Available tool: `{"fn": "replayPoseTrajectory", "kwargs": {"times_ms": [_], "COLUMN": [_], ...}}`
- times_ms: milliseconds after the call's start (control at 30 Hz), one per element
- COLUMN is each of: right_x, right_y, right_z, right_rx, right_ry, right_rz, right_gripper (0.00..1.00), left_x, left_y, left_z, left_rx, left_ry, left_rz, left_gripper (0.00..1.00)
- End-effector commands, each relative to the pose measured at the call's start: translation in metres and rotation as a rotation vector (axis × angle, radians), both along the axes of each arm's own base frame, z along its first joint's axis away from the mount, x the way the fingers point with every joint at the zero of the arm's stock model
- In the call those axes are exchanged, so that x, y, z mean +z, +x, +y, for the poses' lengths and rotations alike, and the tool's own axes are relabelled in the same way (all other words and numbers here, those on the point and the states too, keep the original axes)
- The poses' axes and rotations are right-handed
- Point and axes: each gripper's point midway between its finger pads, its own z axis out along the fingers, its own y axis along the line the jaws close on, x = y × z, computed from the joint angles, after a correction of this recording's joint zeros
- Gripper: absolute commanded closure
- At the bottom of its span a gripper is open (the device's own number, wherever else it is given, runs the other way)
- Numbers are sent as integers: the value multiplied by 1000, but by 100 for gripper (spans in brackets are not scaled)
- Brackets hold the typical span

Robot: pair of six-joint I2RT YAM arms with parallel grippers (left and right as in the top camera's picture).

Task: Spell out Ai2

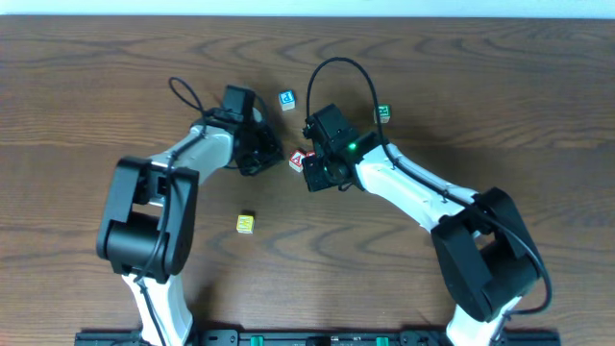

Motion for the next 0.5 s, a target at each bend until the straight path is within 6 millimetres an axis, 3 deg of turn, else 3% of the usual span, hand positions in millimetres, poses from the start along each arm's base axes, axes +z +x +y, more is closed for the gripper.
{"fn": "replayPoseTrajectory", "kwargs": {"times_ms": [0,233,467], "right_x": [-3,-6,-15], "right_y": [4,13,7], "right_z": [1,-2,2], "right_rx": [-18,-46,-48], "right_ry": [-23,-40,-43], "right_rz": [-15,-46,-18], "right_gripper": [98,99,99], "left_x": [8,8,8], "left_y": [10,11,11], "left_z": [24,28,28], "left_rx": [59,62,63], "left_ry": [-3,-6,-6], "left_rz": [-16,-20,-20], "left_gripper": [94,94,94]}}
